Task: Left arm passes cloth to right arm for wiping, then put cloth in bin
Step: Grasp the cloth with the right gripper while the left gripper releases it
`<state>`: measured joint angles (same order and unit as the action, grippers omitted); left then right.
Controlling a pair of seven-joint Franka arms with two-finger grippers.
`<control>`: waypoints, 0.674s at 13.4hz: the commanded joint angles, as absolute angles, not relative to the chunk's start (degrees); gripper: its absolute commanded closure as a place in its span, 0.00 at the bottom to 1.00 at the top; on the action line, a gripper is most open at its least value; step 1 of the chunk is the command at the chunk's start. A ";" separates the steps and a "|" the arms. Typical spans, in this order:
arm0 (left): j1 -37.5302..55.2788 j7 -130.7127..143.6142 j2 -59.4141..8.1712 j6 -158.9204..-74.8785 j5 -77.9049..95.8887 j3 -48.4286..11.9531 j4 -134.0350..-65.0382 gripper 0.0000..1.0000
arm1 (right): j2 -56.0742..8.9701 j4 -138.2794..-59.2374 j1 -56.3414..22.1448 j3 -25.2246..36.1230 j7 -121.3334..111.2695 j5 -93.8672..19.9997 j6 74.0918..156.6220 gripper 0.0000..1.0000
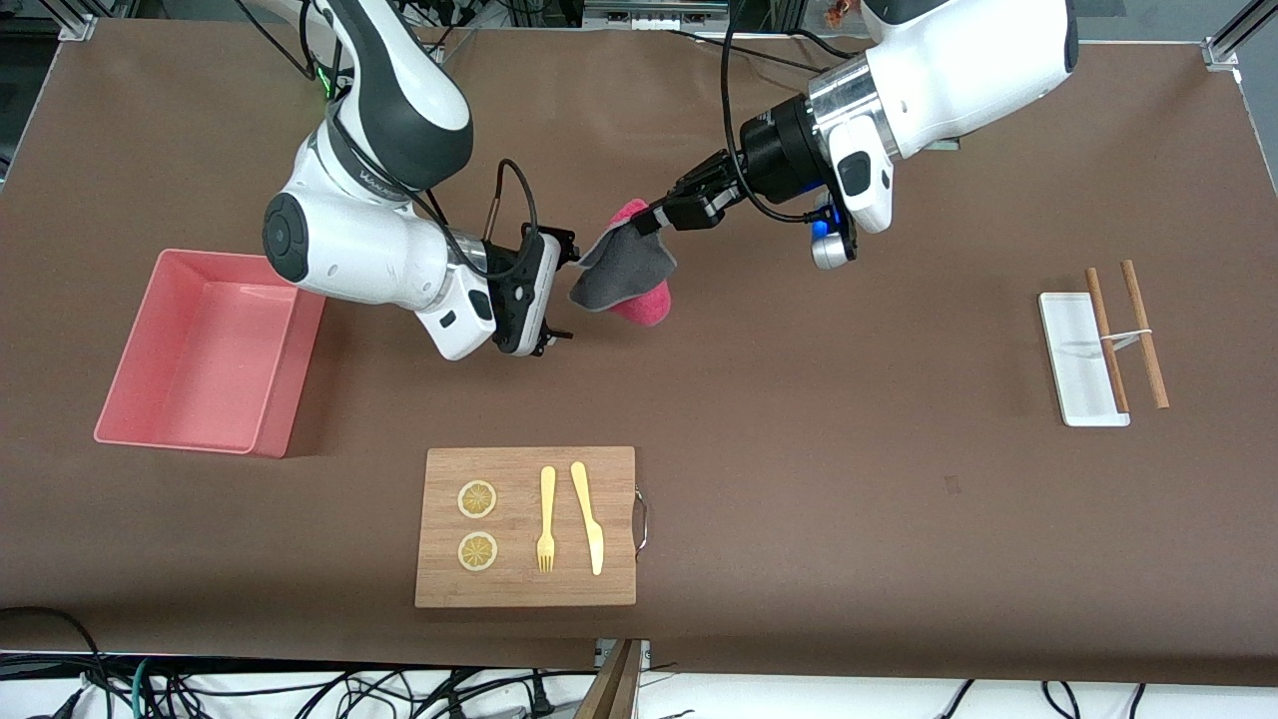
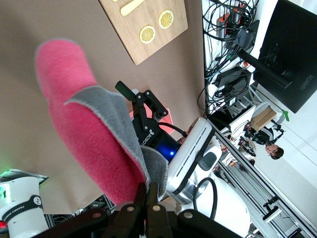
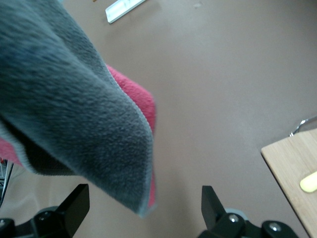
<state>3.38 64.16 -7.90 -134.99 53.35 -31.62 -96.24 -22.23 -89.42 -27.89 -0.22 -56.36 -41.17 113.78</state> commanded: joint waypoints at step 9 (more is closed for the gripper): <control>3.34 64.78 -8.53 -135.62 53.96 -32.43 -95.10 1.00 | -21.09 -90.26 -30.76 -3.34 -65.13 -41.66 120.85 0.41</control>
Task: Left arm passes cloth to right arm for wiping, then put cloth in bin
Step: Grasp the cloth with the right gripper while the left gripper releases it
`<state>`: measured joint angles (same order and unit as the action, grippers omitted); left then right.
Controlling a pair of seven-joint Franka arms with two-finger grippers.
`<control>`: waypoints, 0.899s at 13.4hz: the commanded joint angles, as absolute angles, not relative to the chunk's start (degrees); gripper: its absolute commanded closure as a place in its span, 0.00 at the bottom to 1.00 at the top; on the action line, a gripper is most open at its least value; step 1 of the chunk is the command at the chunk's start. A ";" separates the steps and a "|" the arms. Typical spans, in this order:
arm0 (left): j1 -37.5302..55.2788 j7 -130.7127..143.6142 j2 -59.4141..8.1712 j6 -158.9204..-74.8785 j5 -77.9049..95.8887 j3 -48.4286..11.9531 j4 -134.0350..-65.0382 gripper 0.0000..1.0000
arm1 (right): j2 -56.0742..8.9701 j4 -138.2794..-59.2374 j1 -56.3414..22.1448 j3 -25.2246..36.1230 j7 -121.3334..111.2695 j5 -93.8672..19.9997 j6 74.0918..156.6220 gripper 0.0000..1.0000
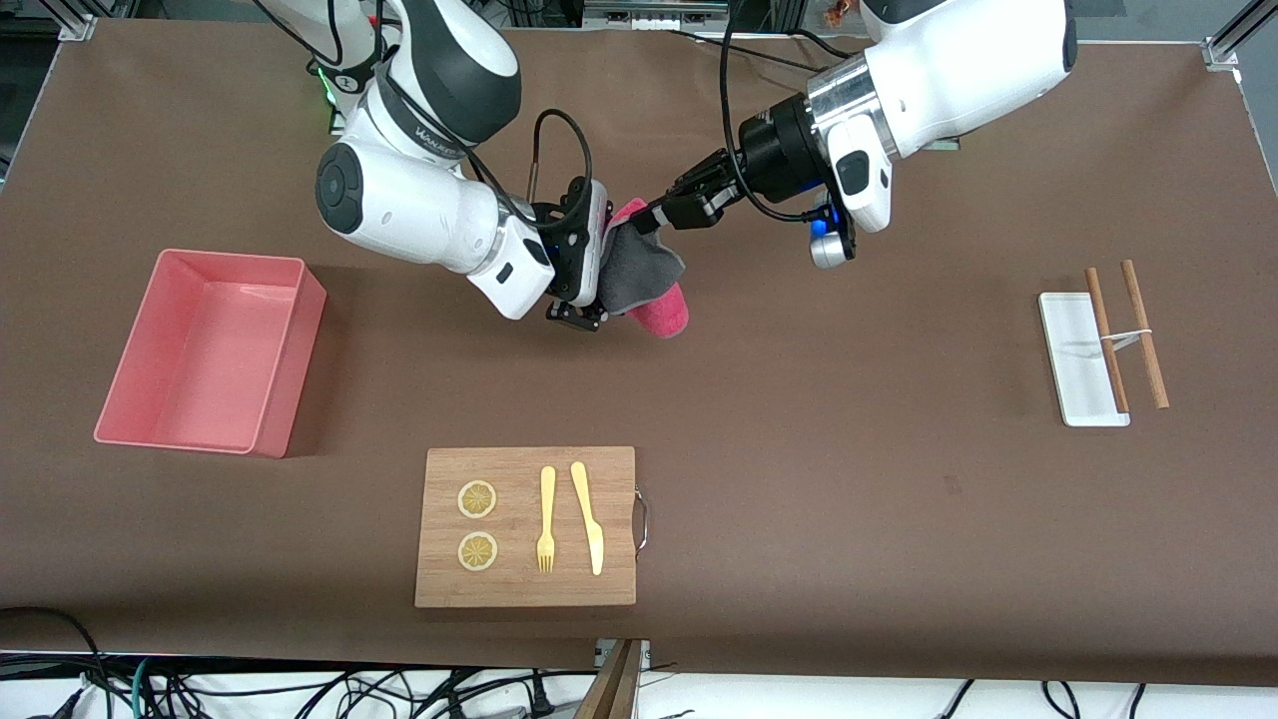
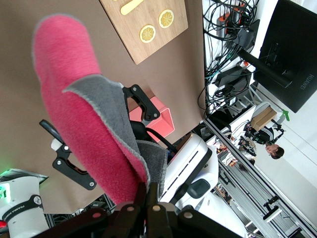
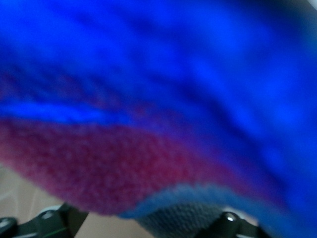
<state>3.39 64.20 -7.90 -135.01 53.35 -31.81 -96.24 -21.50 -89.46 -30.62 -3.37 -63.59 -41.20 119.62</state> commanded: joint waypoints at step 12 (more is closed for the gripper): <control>3.25 64.25 -8.35 -135.27 53.35 -32.43 -95.19 0.00 | -19.52 -89.56 -28.39 -0.89 -63.99 -41.75 114.80 1.00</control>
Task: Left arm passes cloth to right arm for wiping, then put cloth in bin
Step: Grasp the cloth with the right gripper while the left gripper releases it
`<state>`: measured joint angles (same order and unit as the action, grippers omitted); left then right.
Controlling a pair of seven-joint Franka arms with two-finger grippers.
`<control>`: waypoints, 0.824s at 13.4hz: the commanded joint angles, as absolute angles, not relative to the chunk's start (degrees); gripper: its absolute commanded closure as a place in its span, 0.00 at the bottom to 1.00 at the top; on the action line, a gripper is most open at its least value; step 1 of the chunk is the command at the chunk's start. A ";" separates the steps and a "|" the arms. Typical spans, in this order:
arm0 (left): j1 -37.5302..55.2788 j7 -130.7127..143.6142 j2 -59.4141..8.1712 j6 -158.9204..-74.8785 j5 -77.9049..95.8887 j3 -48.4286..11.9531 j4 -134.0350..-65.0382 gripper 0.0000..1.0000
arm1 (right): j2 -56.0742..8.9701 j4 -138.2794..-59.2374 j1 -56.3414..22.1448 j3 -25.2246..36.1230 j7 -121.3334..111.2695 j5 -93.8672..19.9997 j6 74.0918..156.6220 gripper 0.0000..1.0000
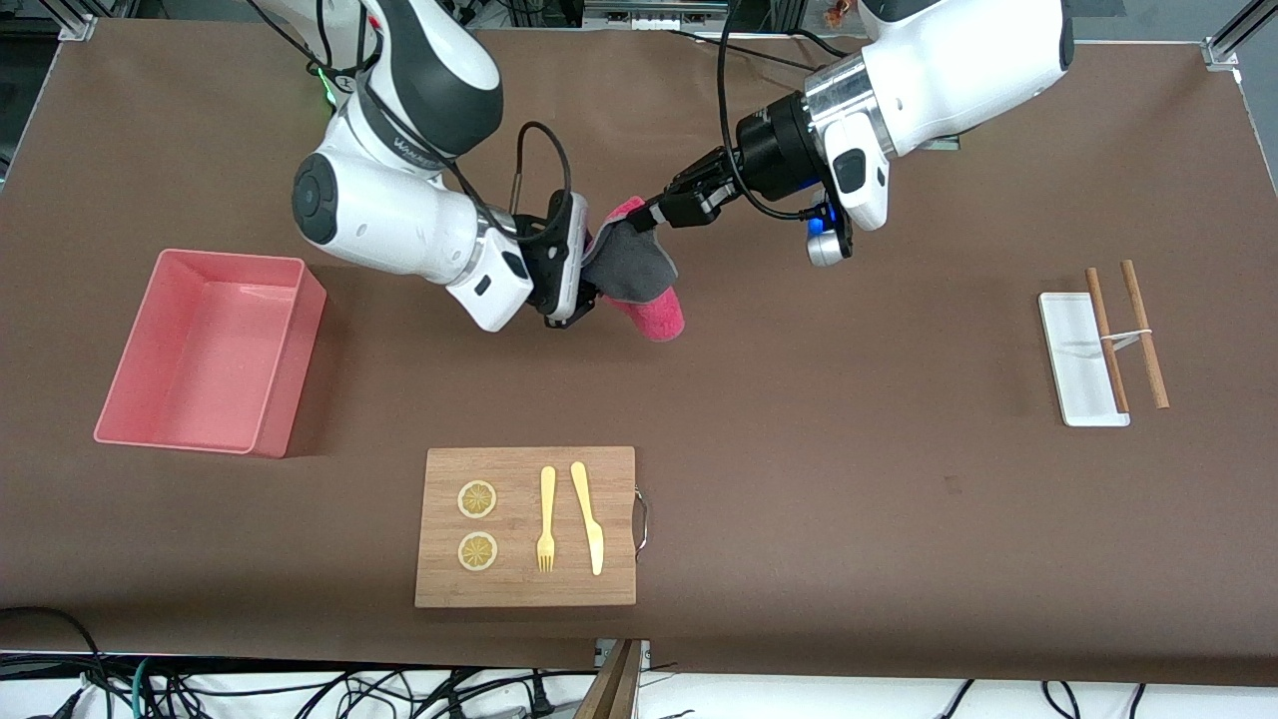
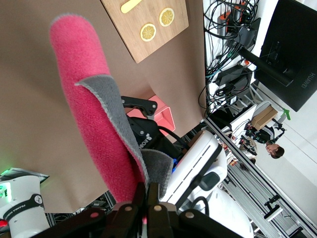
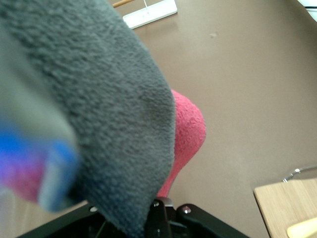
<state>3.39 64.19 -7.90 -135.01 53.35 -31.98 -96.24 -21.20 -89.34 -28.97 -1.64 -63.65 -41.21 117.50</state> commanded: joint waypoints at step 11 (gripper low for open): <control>0.53 63.81 -6.33 -116.39 35.10 -26.20 -95.19 0.00 | -11.70 -92.36 -21.54 4.31 -32.91 -20.25 97.82 1.00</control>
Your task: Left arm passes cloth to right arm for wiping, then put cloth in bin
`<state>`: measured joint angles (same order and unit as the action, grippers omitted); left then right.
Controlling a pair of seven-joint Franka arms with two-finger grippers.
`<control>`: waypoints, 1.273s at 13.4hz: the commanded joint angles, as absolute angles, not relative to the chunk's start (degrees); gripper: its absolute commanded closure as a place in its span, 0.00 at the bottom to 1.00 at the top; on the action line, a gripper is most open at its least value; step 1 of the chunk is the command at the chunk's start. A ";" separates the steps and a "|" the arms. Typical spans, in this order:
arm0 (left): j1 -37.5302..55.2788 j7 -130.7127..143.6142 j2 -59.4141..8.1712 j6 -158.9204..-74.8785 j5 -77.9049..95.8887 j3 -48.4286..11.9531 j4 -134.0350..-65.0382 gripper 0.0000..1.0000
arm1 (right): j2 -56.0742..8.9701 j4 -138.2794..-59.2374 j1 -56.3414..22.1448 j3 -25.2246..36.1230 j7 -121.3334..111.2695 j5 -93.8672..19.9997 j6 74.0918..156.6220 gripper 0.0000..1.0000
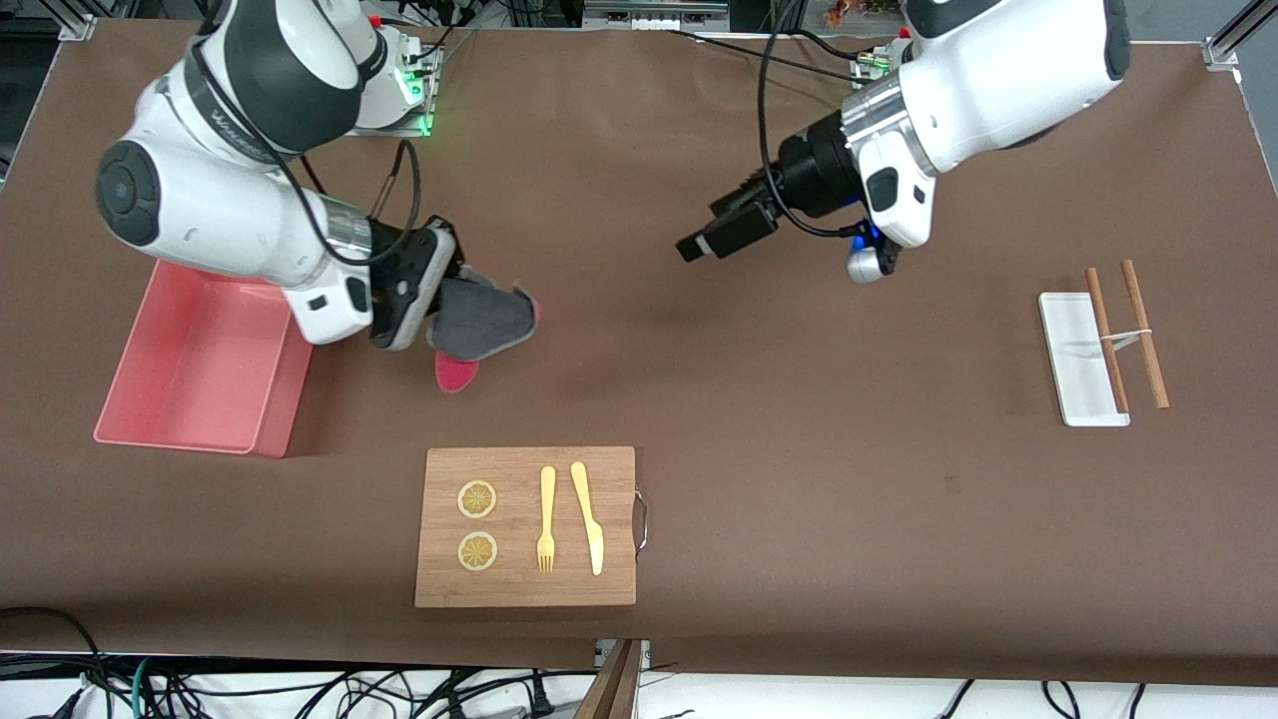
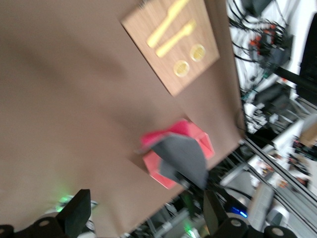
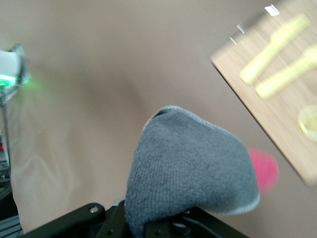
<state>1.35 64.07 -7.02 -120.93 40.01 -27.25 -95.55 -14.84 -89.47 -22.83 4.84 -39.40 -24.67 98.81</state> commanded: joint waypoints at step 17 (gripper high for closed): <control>1.23 -11.42 -0.79 -91.67 -0.78 -2.30 -93.79 0.00 | -21.43 -115.93 -13.88 4.05 -6.44 -3.43 129.97 1.00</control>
